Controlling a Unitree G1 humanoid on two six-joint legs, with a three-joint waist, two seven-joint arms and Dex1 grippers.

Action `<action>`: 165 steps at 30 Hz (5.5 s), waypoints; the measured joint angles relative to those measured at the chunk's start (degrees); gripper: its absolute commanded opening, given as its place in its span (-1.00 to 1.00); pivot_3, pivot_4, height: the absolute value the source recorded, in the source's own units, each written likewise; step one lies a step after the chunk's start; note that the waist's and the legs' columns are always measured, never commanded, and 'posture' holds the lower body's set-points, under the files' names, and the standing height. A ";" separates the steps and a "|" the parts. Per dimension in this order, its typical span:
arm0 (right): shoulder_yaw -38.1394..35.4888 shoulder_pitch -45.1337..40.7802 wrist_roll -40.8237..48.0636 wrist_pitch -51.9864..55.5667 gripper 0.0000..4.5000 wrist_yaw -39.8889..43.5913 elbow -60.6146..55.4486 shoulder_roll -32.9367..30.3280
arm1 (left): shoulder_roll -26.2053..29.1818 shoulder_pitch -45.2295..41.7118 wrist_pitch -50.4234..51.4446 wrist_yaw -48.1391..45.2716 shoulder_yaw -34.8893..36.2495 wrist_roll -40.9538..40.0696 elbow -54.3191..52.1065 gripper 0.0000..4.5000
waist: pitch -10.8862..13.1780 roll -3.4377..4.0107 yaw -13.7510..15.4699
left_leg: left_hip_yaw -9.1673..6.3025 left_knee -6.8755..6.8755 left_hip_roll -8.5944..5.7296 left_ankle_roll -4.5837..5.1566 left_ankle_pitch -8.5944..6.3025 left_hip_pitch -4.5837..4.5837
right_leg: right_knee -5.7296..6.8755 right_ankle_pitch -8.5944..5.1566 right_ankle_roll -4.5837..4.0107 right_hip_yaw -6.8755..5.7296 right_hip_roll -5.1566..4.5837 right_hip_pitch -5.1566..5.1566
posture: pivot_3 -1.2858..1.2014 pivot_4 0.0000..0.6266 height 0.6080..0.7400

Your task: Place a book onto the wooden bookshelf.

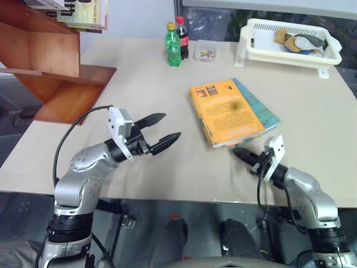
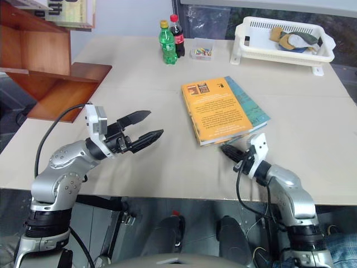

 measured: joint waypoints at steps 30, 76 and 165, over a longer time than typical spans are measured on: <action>1.64 -59.13 -22.12 -10.26 -0.94 -11.50 82.78 -10.50 | -3.21 1.15 -1.94 4.78 -2.47 3.61 1.22 1.00 | 0.07 -0.08 -0.67 | 0.58 -0.52 0.00 0.00 0.00 -0.23 | -0.60 0.18 -0.07 0.38 -0.03 -0.35 | 0.03 -0.52 1.00; -23.51 0.79 24.05 21.24 0.97 -10.43 -45.92 -22.61 | 0.57 -54.27 33.30 -17.56 -11.50 11.96 86.00 1.00 | 0.23 -0.38 -0.45 | -0.02 0.06 -0.02 0.02 0.00 -0.31 | 0.01 0.14 -0.02 -0.10 0.05 -0.23 | 0.03 -0.52 1.00; 0.59 -10.59 10.70 0.30 1.00 1.43 -22.70 -19.05 | 44.29 -65.70 -76.83 7.43 -21.14 67.88 88.88 -0.58 | 0.53 -1.05 -1.16 | 0.14 0.16 0.05 0.02 0.00 -0.24 | 0.10 0.08 0.13 -0.15 0.00 -0.22 | 0.03 -0.52 1.00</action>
